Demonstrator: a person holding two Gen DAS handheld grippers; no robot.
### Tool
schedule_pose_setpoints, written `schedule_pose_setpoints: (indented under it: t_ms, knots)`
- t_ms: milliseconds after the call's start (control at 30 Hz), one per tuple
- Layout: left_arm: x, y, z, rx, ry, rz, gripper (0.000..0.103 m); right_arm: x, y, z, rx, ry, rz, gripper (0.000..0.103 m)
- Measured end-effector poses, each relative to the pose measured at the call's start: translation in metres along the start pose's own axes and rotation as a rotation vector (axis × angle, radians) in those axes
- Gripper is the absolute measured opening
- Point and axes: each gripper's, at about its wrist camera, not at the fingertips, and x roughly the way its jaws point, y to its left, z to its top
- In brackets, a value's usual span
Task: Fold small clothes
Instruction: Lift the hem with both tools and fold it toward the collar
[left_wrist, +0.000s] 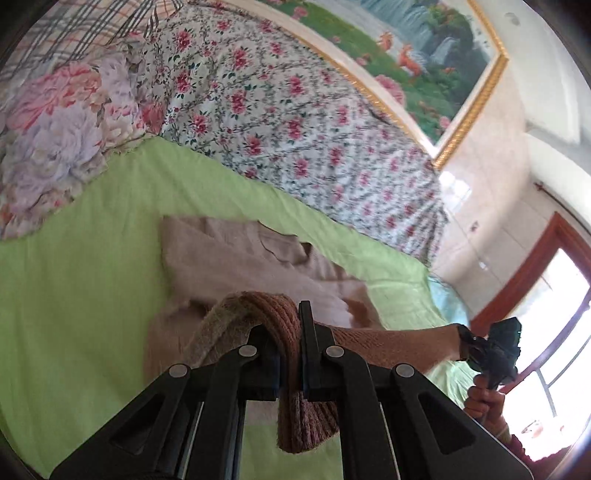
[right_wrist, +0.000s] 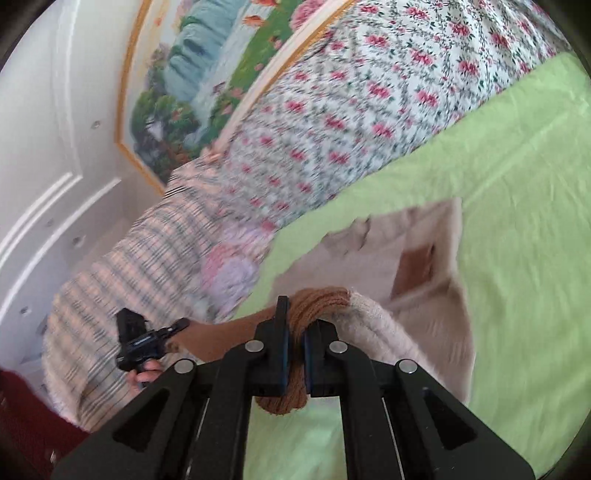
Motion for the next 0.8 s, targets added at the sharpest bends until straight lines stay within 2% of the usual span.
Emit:
schedule_pose_setpoints:
  t_ms: [100,300,433,567,667,700,733,800]
  knots:
    - [0.046,0.011,0.027,-0.011,0.030,0.039,0.006,0.039,-0.014,0.033,0.006,0.010,-0.082,0.007]
    - [0.126,0.038,0.069,-0.020,0.064,0.080,0.006,0.101,-0.051,0.076,0.058,0.029,-0.157,0.007]
    - [0.170,0.065,0.079,-0.056,0.108,0.124,0.006,0.144,-0.078,0.078,0.068,0.098,-0.243,0.007]
    - [0.211,0.097,0.071,-0.111,0.181,0.162,0.007,0.175,-0.103,0.065,0.071,0.173,-0.340,0.007]
    - [0.221,0.109,0.061,-0.145,0.209,0.159,0.011,0.180,-0.115,0.058,0.103,0.197,-0.372,0.011]
    - [0.219,0.109,0.057,-0.153,0.208,0.152,0.014,0.176,-0.117,0.057,0.127,0.191,-0.372,0.018]
    - [0.212,0.107,0.053,-0.155,0.204,0.146,0.021,0.167,-0.118,0.055,0.153,0.176,-0.363,0.030]
    - [0.196,0.098,0.044,-0.147,0.198,0.135,0.028,0.147,-0.112,0.051,0.160,0.123,-0.336,0.037]
